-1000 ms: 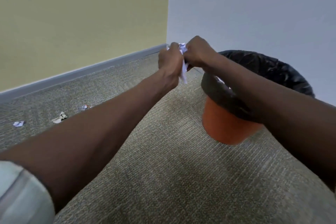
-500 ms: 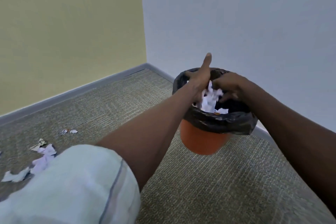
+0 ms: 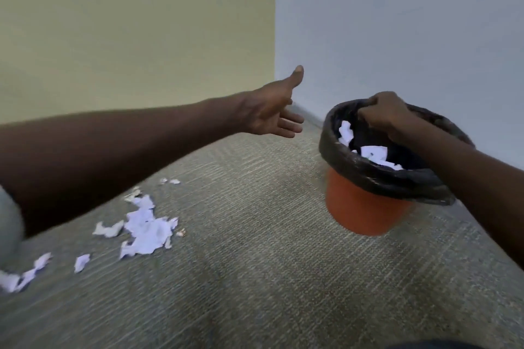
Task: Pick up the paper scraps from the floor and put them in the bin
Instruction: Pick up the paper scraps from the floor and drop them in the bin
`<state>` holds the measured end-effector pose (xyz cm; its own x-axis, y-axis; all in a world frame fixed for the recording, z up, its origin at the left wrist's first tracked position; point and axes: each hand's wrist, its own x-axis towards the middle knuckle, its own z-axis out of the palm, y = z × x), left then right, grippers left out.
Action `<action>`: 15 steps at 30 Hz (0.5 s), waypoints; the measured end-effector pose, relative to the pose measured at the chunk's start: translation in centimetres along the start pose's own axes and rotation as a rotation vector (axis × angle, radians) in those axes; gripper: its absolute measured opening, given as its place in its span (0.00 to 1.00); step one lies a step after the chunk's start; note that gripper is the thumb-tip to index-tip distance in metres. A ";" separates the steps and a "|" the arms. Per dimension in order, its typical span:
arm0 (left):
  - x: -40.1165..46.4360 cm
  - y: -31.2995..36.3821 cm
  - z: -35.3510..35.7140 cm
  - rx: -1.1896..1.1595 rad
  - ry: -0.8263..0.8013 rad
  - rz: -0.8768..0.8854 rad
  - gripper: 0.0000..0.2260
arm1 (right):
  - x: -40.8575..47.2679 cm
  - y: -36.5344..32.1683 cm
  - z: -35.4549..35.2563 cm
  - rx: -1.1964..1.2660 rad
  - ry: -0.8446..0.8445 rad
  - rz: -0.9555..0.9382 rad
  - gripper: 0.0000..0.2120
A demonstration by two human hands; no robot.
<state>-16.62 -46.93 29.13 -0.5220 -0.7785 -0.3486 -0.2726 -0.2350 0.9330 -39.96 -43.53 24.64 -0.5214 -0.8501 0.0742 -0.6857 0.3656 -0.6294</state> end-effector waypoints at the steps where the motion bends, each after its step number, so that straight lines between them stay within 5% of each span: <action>1: -1.3 -0.5 -2.0 0.021 0.012 -0.017 0.41 | -0.3 -1.3 0.5 -0.038 0.005 -0.048 0.11; 4: -4.9 -3.0 -7.8 0.055 0.068 -0.048 0.41 | -1.7 -5.7 2.1 -0.121 -0.042 -0.175 0.19; 15: -15.5 -19.4 -26.6 0.033 0.451 -0.024 0.34 | -8.3 -18.9 14.3 -0.504 -0.449 -0.655 0.18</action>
<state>18.24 -45.77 18.86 -0.1131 -0.9505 -0.2893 -0.3097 -0.2429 0.9193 -15.43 -48.84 24.84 0.2185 -0.9728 -0.0766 -0.9670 -0.2053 -0.1508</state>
